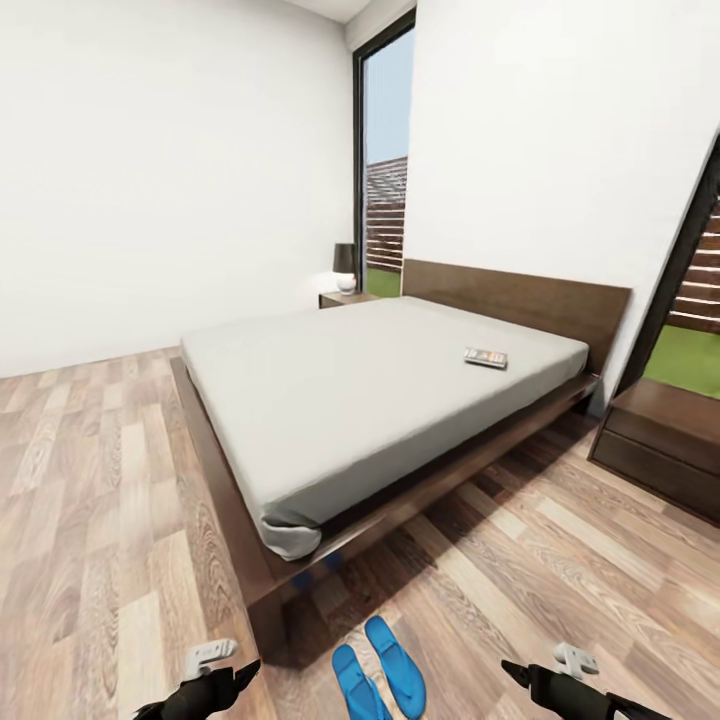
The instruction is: In the bedroom, move the book from the bed onto either nightstand, and place the two sandals side by side next to the bed.
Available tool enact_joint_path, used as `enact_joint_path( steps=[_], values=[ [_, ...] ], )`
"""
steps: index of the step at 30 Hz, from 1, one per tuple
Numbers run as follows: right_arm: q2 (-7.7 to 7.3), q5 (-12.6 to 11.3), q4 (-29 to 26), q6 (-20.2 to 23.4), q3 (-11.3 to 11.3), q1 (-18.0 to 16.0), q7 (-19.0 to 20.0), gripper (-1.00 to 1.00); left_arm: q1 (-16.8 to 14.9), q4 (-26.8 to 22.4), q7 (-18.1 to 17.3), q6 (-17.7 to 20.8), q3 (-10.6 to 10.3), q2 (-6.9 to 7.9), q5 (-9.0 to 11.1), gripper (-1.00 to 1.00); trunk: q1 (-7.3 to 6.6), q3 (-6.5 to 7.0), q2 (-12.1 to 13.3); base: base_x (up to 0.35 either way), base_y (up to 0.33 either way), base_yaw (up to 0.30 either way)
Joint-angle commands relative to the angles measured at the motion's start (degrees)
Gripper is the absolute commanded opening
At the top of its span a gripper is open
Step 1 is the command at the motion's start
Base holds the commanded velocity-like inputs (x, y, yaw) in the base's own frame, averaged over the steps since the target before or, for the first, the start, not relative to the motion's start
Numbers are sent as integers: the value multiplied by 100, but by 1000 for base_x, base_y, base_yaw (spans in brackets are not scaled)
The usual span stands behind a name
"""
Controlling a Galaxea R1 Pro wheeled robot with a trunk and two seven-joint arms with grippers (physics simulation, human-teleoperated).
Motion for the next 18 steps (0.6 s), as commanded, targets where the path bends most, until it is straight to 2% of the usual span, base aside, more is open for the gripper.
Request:
enact_joint_path(
  steps=[1,18],
  values=[
    [6,-43,23,-18,48,-9,34,100,-3,5,-10,-35,42,2,-61,100,-1,-10,-3,0,0,-244],
    [-8,-46,22,-16,48,-10,32,100,-3,5,-14,-37,43,-21,-61,100,-1,-93,-3,0,0,-237]
  ],
)
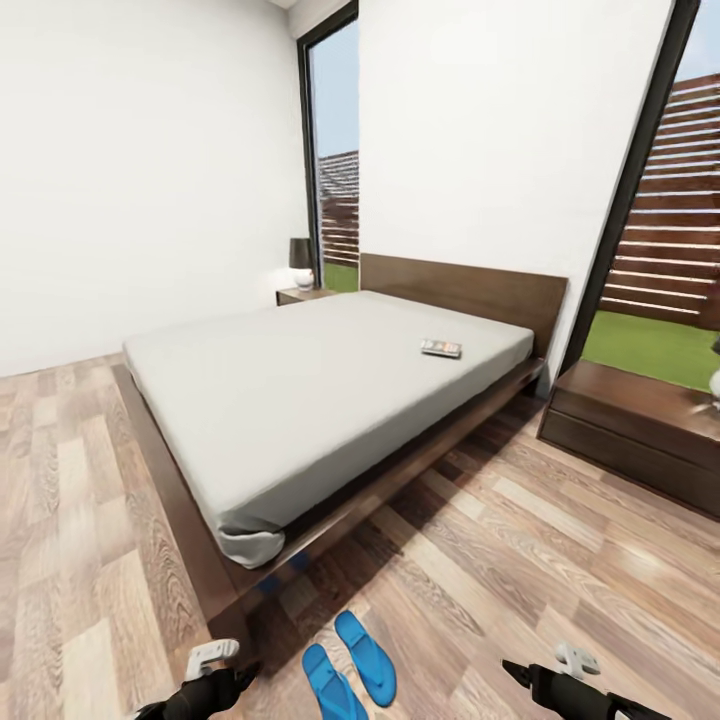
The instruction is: In the bedroom, move the book from the bed onto either nightstand, and place the two sandals side by side next to the bed.
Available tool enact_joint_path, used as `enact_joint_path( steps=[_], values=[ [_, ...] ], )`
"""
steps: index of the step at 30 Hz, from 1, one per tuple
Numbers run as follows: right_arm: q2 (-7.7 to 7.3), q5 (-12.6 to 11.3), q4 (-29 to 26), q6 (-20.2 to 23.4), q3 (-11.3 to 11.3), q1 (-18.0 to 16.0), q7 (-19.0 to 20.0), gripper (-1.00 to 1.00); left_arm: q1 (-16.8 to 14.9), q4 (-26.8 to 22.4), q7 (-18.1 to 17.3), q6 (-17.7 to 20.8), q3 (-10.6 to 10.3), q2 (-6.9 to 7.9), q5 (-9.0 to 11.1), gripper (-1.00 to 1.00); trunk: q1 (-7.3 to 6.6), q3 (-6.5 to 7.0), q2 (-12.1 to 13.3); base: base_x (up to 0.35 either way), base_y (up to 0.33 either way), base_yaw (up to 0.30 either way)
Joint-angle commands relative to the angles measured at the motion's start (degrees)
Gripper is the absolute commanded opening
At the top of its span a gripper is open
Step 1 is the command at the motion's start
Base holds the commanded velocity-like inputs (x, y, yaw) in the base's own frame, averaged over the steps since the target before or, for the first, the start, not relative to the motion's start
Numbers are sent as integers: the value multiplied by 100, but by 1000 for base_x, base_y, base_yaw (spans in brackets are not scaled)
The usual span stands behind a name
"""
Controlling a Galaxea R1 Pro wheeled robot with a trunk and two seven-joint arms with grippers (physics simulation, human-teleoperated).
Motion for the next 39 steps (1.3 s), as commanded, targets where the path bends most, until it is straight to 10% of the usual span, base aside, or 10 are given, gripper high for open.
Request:
enact_joint_path(
  steps=[1,39],
  values=[
    [2,-43,23,-18,48,-9,35,100,-3,5,-10,-35,44,1,-61,100,-1,-11,-3,0,0,-236],
    [4,-42,21,-19,48,-8,35,100,-3,5,-10,-36,48,-1,-61,100,-1,-193,-3,0,0,-238]
  ],
)
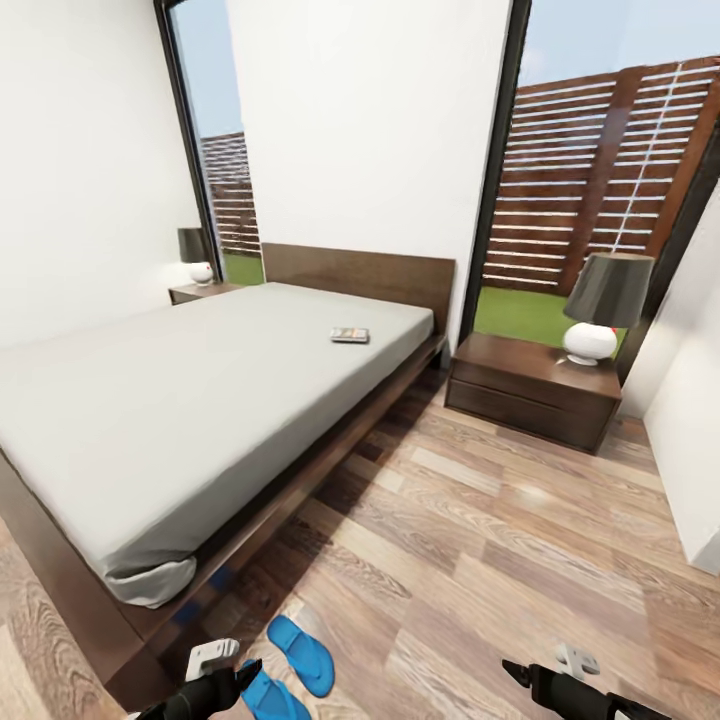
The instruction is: In the bedroom, move the book from the bed onto either nightstand, and place the two sandals side by side next to the bed.
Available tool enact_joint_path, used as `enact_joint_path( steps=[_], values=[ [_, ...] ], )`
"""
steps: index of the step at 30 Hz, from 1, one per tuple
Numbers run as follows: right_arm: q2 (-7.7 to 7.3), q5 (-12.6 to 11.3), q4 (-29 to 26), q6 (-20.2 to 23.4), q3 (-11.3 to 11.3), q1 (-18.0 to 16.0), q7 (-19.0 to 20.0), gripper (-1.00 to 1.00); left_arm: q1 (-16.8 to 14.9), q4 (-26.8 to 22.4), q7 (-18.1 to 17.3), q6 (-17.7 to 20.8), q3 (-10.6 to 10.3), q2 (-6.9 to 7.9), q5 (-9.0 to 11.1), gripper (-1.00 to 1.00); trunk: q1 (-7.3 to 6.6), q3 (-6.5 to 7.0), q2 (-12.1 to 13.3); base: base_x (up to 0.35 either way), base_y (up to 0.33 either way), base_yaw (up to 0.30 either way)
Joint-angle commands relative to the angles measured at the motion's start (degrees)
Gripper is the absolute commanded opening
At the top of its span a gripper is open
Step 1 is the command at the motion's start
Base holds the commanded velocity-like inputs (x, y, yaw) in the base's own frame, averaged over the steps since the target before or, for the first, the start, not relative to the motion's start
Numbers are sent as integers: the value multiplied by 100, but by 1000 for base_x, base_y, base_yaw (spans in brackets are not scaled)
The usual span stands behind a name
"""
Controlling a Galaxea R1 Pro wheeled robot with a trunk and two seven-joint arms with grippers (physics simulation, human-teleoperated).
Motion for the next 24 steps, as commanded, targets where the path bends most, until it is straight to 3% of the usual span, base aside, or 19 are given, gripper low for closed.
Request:
enact_joint_path(
  steps=[1,24],
  values=[
    [3,-45,22,-18,48,-11,35,100,-2,5,-9,-36,42,2,-61,100,-1,-9,-2,0,0,-264],
    [2,-46,18,-18,48,-9,35,100,-2,5,-12,-34,42,2,-61,100,-1,-17,-2,0,0,-278]
  ],
)
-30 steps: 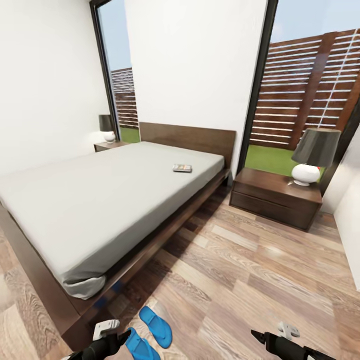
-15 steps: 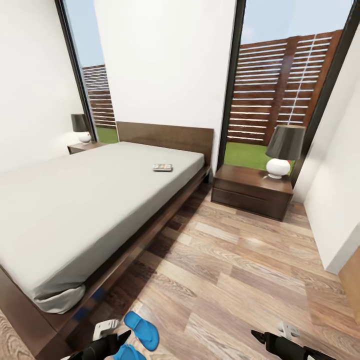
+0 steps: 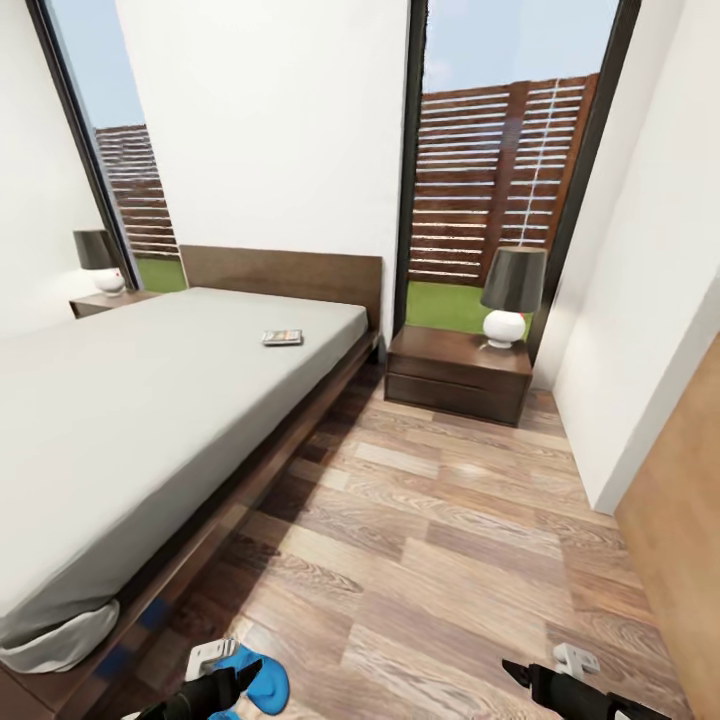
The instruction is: In the bedroom, move the book from the bed onto either nightstand, and place the two sandals side by side next to the bed.
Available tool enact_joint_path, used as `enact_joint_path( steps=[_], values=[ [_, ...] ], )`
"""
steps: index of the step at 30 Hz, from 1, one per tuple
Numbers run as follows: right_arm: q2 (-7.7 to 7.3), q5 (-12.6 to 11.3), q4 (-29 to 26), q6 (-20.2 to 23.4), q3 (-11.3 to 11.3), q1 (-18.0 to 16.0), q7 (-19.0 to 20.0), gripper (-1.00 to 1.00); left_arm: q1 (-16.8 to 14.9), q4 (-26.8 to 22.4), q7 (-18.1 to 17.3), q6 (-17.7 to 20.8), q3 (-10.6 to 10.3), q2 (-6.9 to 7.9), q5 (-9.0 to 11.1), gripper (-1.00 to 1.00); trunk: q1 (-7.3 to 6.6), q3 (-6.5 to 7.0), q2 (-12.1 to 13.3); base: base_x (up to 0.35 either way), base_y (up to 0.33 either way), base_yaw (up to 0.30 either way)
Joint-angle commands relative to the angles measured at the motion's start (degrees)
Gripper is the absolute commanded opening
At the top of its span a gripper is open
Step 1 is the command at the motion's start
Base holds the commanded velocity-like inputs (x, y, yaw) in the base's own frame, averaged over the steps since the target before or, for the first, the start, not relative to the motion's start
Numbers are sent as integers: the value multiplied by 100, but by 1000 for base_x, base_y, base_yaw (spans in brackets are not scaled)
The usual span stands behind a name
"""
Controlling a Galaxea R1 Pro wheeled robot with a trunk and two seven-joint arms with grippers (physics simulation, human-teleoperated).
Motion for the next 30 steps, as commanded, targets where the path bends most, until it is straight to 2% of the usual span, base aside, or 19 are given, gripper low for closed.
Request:
enact_joint_path(
  steps=[1,30],
  values=[
    [5,-41,24,-18,48,-9,35,100,-2,5,-12,-37,42,2,-61,100,-1,-5,-2,0,0,-279],
    [6,-40,22,-19,48,-9,35,100,-2,5,-13,-36,42,2,-61,100,-1,-5,-2,0,0,-279]
  ],
)
